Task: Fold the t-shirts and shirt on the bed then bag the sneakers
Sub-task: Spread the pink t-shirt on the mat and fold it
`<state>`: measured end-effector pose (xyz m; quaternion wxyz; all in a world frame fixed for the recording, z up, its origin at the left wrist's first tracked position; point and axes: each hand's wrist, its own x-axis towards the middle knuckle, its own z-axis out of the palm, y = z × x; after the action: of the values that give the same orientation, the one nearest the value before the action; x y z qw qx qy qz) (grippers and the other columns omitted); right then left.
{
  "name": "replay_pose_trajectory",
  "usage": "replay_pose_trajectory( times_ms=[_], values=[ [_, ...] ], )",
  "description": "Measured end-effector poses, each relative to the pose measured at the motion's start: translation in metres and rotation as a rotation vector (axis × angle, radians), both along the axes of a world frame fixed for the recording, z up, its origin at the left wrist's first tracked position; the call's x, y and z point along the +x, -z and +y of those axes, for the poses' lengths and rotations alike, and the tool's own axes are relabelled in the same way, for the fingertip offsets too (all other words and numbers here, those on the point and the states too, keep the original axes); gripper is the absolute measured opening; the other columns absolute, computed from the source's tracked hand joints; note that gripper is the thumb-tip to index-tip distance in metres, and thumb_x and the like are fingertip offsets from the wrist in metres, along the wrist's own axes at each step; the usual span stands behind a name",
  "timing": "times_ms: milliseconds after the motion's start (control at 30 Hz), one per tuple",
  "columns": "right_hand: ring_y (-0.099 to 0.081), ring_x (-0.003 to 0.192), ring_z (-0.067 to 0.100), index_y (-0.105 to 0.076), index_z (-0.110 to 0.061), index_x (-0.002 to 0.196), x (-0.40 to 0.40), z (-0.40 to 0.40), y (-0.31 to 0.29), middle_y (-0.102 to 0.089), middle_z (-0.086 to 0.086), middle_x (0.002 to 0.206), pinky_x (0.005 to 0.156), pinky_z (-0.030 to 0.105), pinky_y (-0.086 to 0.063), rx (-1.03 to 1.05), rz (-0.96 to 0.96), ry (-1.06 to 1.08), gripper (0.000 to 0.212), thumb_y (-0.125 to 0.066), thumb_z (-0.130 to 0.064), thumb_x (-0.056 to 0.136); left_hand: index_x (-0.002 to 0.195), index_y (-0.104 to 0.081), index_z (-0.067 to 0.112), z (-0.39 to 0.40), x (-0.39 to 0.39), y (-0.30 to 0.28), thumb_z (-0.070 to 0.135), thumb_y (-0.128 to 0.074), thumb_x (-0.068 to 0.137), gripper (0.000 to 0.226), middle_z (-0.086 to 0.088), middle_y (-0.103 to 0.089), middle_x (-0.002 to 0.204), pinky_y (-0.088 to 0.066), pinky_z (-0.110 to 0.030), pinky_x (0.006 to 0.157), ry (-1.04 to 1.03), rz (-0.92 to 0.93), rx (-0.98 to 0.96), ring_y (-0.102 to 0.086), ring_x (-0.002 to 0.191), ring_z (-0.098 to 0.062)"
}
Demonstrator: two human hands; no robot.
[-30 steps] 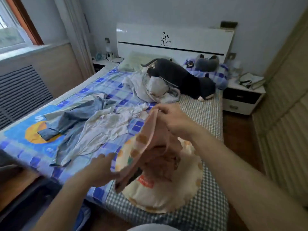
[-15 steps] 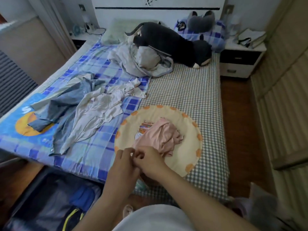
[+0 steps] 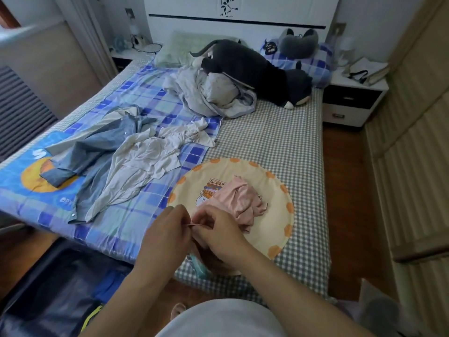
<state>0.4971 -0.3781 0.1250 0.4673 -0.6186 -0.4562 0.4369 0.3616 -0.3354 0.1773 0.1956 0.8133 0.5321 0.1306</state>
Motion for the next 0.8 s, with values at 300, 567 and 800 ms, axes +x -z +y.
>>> replay_pose_trajectory(
  times_ms=[300,567,800],
  values=[
    [-0.057,0.091,0.020,-0.054,-0.027,0.086,0.077,0.046,0.001,-0.055,-0.008,0.094,0.074,0.038,-0.050,-0.125,-0.724,0.285,0.016,-0.059,-0.013,0.080,0.093,-0.041,0.020,0.038,-0.010,-0.046,0.016,-0.047,0.098,0.008,-0.005,-0.060,0.072,-0.041,-0.044,0.058,-0.278,-0.490,0.235,-0.057,0.065,-0.023],
    [-0.050,0.082,0.025,-0.069,-0.015,0.108,0.168,0.083,-0.022,-0.052,0.007,0.113,0.072,0.034,-0.040,-0.221,-0.957,0.604,0.024,-0.052,-0.008,0.092,0.087,-0.035,0.024,0.128,-0.100,-0.001,0.025,-0.041,0.086,0.005,-0.022,-0.061,0.085,-0.059,-0.029,0.059,-0.827,-0.676,0.017,-0.064,0.068,-0.038],
    [-0.059,0.104,0.040,-0.073,-0.007,0.112,0.148,0.007,0.051,-0.062,0.018,0.121,0.086,0.039,-0.047,-0.470,-0.690,0.938,0.031,-0.049,0.000,0.091,0.105,-0.050,0.008,0.105,-0.195,0.126,0.013,-0.054,0.091,0.016,-0.026,-0.062,0.106,-0.051,-0.044,0.084,-0.951,-0.340,-0.391,-0.063,0.096,-0.039]
  ],
)
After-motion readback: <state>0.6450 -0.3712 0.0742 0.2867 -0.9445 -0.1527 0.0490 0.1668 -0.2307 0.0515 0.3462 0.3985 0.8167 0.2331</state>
